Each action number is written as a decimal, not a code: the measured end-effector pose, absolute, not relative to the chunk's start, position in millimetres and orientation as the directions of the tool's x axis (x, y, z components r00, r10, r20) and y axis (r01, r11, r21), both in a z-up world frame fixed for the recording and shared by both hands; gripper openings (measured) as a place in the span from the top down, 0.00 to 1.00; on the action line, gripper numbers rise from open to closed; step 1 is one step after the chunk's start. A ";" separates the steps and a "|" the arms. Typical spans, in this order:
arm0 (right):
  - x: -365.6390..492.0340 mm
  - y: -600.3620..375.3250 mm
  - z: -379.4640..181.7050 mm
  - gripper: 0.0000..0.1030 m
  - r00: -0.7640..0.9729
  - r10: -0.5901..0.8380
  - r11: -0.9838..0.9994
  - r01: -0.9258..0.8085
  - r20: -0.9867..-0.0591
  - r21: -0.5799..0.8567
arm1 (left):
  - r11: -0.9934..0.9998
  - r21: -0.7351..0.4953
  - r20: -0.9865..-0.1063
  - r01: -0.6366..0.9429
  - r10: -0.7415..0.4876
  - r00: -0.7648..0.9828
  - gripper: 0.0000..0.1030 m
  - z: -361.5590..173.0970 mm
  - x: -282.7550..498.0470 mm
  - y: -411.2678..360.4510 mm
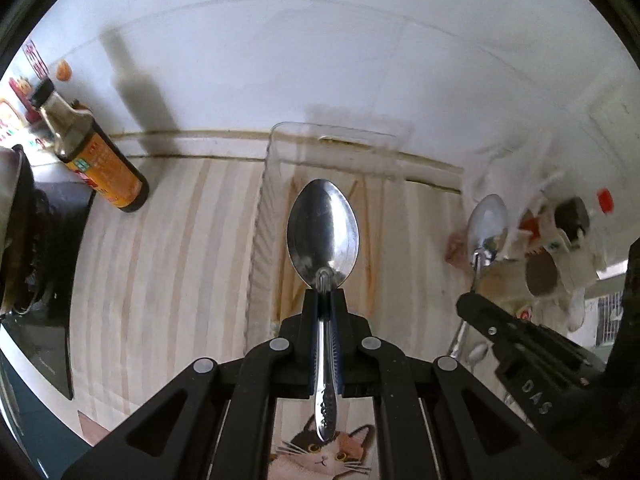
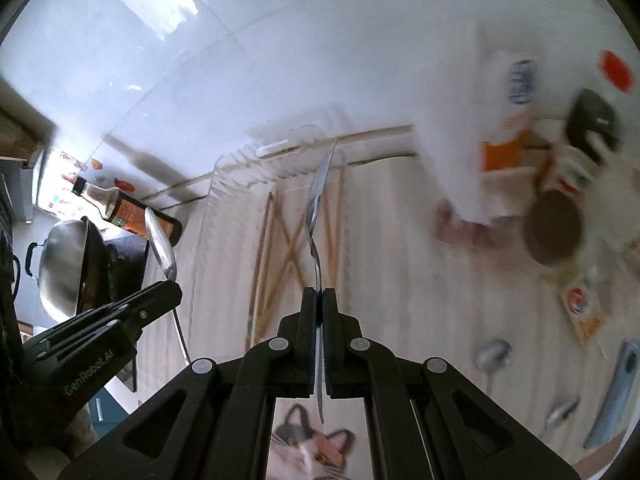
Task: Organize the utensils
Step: 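Open both tools to drop the spoons into the rack, then return to the counter and grasp one steel spoon with each tool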
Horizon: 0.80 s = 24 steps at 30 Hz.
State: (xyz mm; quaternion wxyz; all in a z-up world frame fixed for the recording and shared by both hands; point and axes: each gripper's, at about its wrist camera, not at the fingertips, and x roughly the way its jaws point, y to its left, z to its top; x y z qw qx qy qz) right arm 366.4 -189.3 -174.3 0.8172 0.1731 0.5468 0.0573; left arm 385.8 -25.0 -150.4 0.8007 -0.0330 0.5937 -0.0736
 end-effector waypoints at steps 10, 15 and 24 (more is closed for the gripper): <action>400.7 -165.1 -212.3 0.95 0.267 0.300 0.942 0.067 -0.916 0.329 | 0.986 -0.159 -0.962 0.060 -0.168 0.215 0.92 -171.9 407.6 -20.5; 387.2 -179.9 -209.2 0.85 0.294 0.276 0.944 0.098 -0.915 0.316 | 0.997 -0.064 -0.954 0.042 -0.073 0.291 0.70 -162.1 394.9 -14.1; 303.0 -262.7 -175.0 0.60 0.424 0.114 0.935 0.261 -0.898 0.242 | 0.996 0.076 -0.851 0.052 0.038 0.524 0.03 -130.1 328.7 -43.7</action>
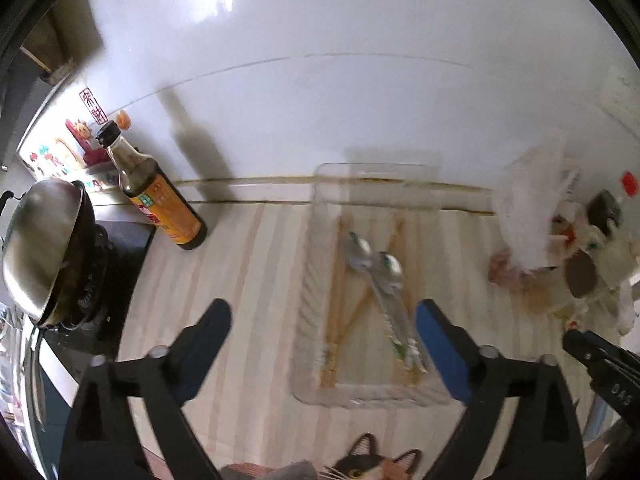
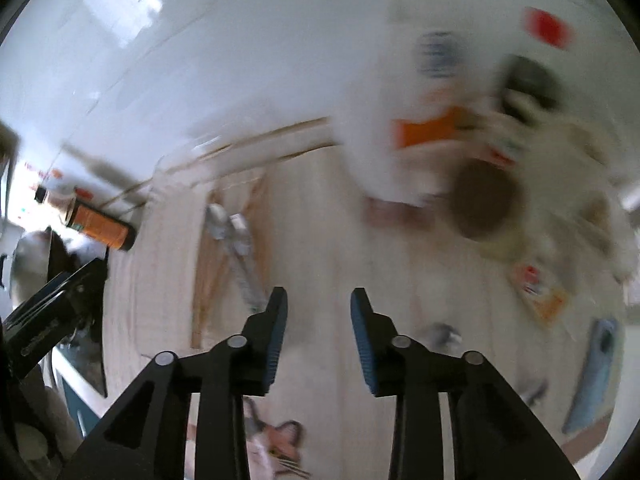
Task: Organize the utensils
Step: 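Return to the counter and grasp one steel spoon with each tool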
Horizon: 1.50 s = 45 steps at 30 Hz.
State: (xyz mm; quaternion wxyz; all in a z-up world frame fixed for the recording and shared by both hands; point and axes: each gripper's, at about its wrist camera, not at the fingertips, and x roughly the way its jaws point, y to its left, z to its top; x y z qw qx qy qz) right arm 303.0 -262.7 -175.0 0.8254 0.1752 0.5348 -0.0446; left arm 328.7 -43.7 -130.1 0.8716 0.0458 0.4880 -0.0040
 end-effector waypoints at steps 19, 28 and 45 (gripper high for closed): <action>152.0 -417.2 -283.7 0.48 0.255 0.056 0.793 0.576 -0.965 0.198 | 0.945 0.122 -0.945 0.304 0.018 0.326 0.00 -229.1 244.0 -182.3; 172.3 -385.8 -314.5 0.86 0.209 -0.072 0.877 0.479 -0.975 0.038 | 0.947 0.109 -0.972 0.303 0.038 0.230 0.01 -260.2 240.1 -207.5; 168.4 -447.4 -313.4 1.00 0.249 0.047 0.825 0.537 -0.967 0.179 | 0.938 0.001 -0.988 0.346 -0.052 0.147 0.63 -302.0 282.2 -309.3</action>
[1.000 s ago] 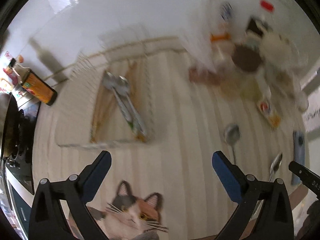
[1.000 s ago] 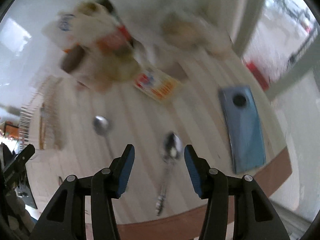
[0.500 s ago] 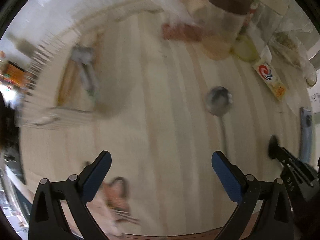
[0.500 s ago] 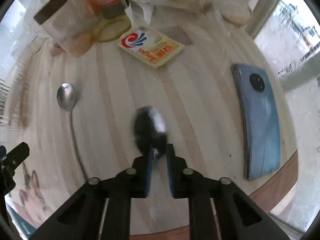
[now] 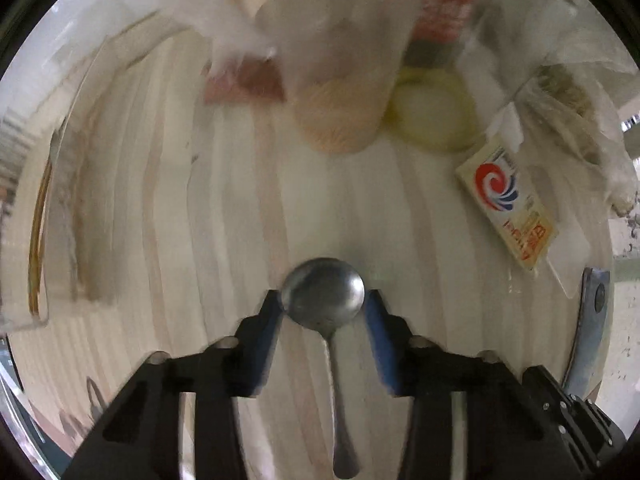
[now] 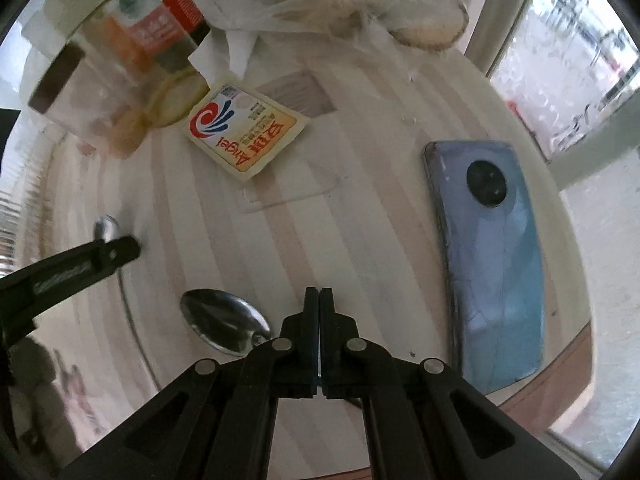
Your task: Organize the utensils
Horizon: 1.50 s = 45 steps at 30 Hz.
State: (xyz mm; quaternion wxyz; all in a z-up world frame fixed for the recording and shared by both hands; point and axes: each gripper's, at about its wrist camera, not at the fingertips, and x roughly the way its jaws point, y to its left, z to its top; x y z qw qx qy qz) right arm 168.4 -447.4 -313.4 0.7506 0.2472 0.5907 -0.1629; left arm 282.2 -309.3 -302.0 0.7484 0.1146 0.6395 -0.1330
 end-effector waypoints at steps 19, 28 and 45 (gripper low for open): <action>174.5 -381.4 -311.0 0.58 0.183 -0.048 0.994 0.104 -0.982 -0.029 | 0.941 0.067 -0.987 0.332 0.014 0.158 0.63 -306.6 224.0 -230.1; 170.1 -443.9 -306.0 0.92 0.207 0.133 0.854 0.472 -0.969 0.218 | 0.946 0.055 -0.988 0.320 0.004 0.157 0.63 -307.7 215.3 -201.3; 165.3 -394.9 -303.5 0.97 0.220 0.188 0.852 0.448 -0.957 0.271 | 0.940 0.062 -0.979 0.335 -0.007 0.202 0.63 -295.7 215.8 -177.4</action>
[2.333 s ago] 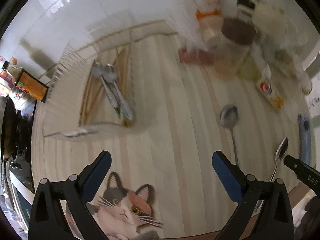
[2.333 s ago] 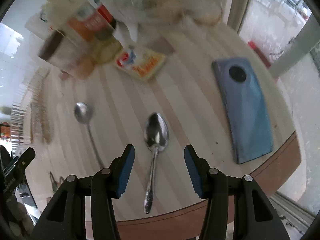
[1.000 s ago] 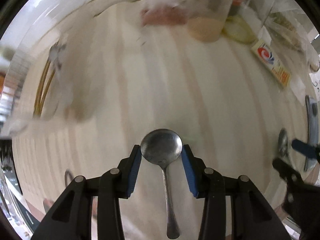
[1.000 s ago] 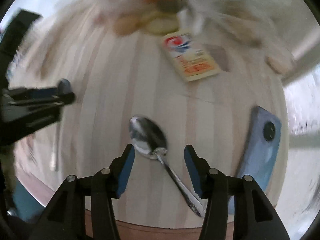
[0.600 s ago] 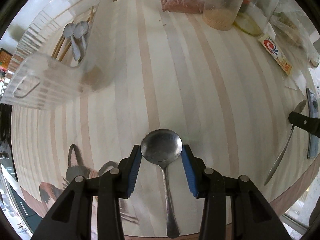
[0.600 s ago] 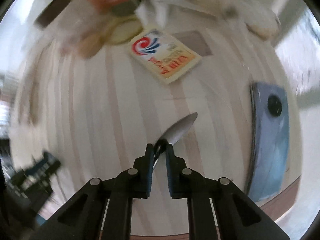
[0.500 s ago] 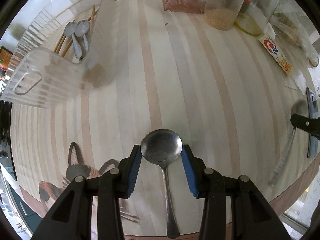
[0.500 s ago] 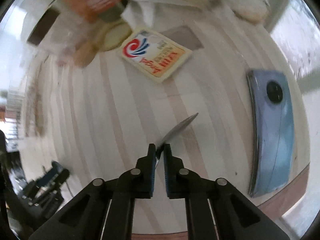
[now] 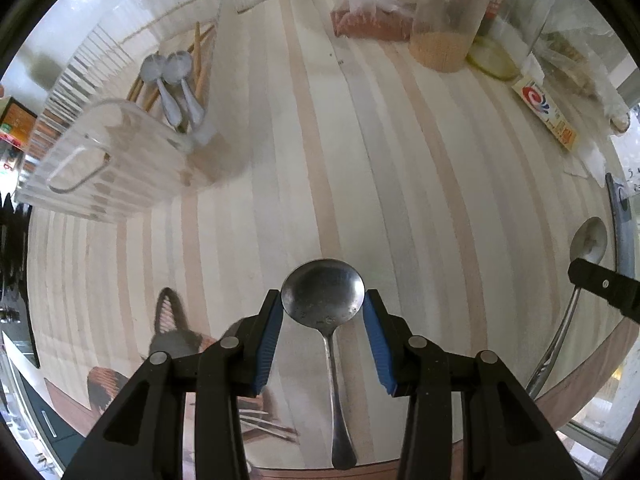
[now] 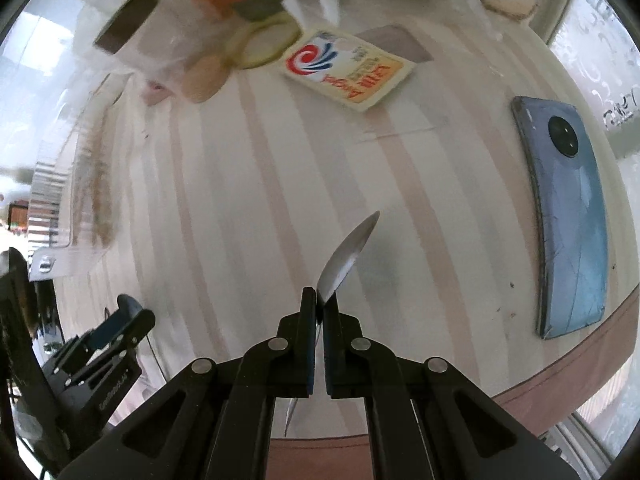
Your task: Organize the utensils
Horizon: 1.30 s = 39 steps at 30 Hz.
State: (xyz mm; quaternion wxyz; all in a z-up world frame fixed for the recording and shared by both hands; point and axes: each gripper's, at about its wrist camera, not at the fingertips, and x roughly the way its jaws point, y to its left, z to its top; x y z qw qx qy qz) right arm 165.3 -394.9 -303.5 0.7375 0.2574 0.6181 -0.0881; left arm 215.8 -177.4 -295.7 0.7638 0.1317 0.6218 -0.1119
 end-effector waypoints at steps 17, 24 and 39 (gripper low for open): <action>169.4 -365.5 -238.2 0.97 0.341 0.165 0.883 0.367 -0.925 0.293 | 0.941 0.034 -0.934 0.337 -0.091 0.347 0.63 -216.3 224.0 -166.2; 182.2 -352.9 -203.2 0.97 0.410 0.171 0.889 0.329 -0.896 0.320 | 0.947 -0.027 -0.906 0.321 -0.159 0.392 1.00 -171.4 236.9 -153.2; 197.2 -346.1 -224.1 0.97 0.369 0.159 0.888 0.351 -0.916 0.296 | 0.937 -0.255 -0.935 0.239 -0.301 0.186 0.61 -221.0 249.9 -112.7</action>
